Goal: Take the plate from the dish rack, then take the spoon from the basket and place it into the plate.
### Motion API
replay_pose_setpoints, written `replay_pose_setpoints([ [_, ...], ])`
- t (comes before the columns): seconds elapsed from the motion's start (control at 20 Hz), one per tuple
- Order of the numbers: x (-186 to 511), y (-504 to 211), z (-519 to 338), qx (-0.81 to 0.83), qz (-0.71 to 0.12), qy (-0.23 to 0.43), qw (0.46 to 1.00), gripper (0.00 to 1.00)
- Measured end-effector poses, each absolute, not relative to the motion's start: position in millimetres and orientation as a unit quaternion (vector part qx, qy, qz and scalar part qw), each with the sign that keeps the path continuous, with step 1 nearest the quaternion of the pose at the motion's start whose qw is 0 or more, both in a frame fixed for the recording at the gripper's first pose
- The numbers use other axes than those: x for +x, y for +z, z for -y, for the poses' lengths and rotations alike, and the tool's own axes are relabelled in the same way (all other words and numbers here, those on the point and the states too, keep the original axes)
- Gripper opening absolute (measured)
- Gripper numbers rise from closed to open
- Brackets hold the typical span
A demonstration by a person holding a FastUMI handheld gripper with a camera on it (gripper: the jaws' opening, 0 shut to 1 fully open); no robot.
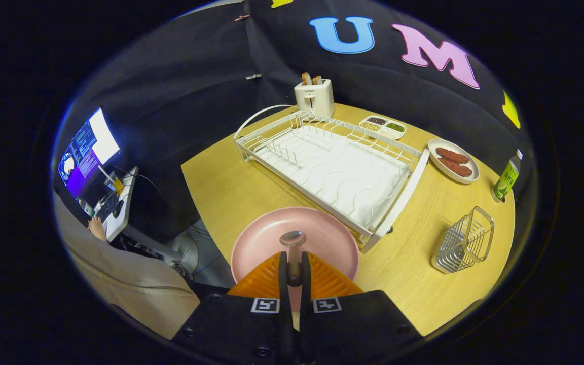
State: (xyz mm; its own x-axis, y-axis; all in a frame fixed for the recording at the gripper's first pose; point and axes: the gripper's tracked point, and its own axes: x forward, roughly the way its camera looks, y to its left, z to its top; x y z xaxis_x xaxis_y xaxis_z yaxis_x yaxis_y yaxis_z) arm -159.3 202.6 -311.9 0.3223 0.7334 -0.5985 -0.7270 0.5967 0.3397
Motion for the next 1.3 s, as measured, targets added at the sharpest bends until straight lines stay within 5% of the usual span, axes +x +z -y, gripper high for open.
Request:
replay_pose_setpoints([
  [0.3,-166,-339,-198,-0.003,-0.416,0.435,0.799,0.14],
  [0.4,-166,-339,-198,0.001,-0.418,0.430,0.800,0.24],
  [0.75,-170,-338,-197,0.005,-0.419,0.415,0.808,0.91],
  [0.95,-170,-336,-194,0.007,-0.421,0.404,0.812,0.99],
  [1.3,-106,-269,-158,0.017,-0.347,0.336,0.875,0.99],
])
